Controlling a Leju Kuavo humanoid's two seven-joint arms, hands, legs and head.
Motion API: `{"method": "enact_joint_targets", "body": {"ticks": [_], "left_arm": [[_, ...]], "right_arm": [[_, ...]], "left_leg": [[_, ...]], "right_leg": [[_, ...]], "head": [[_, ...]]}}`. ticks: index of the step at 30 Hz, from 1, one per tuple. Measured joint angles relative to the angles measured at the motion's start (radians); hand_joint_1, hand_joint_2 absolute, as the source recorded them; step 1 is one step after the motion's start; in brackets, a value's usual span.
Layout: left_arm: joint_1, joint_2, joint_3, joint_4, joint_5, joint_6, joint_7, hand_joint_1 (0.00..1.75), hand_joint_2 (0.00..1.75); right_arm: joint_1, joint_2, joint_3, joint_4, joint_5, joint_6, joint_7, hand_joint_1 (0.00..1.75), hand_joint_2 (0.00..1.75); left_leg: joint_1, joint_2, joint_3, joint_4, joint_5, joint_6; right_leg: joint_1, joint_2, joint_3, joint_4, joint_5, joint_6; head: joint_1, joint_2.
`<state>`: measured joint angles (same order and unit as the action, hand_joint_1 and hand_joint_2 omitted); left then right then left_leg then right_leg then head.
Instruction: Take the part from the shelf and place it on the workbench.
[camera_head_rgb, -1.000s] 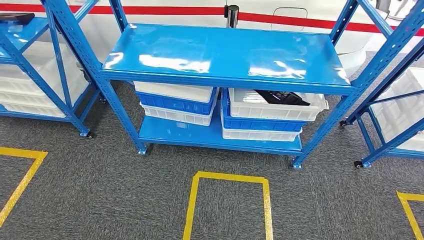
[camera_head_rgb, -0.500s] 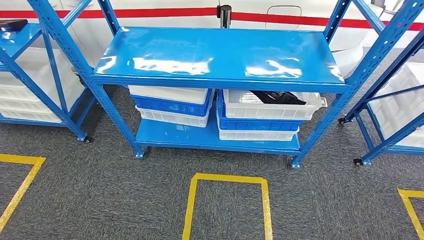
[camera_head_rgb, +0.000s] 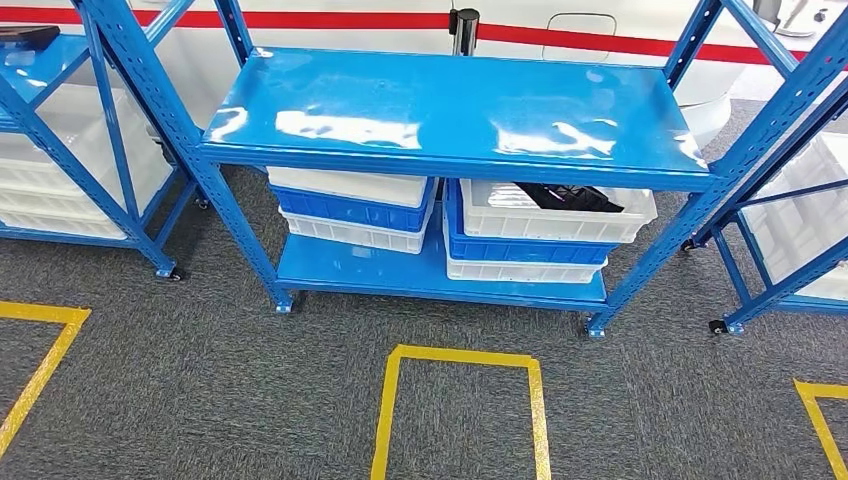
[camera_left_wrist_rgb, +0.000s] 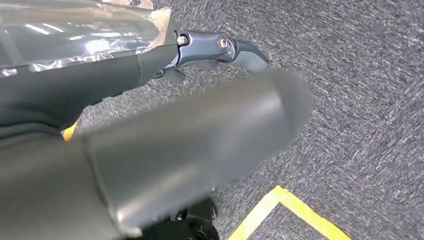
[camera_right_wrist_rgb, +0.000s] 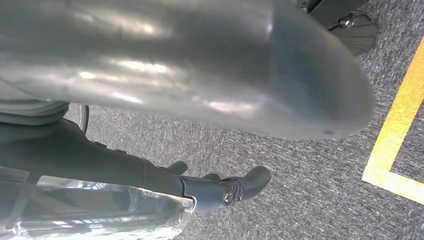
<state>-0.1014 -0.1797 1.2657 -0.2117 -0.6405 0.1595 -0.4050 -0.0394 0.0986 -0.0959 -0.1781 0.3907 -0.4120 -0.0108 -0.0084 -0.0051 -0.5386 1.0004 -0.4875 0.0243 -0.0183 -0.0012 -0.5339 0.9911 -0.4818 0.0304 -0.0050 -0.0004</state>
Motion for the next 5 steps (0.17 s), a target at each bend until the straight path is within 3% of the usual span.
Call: {"method": "enact_joint_targets", "body": {"ticks": [5], "left_arm": [[0.000, 0.000, -0.013, 0.000, -0.008, 0.000, 0.005, 0.00, 1.75]], "right_arm": [[0.000, 0.000, -0.001, 0.000, -0.005, 0.000, 0.002, 0.00, 0.00]], "left_leg": [[-0.001, 0.000, 0.000, 0.000, -0.001, 0.002]], "right_leg": [[-0.001, 0.000, 0.000, -0.001, 0.000, 0.003]], "head": [[0.000, 0.000]]}}
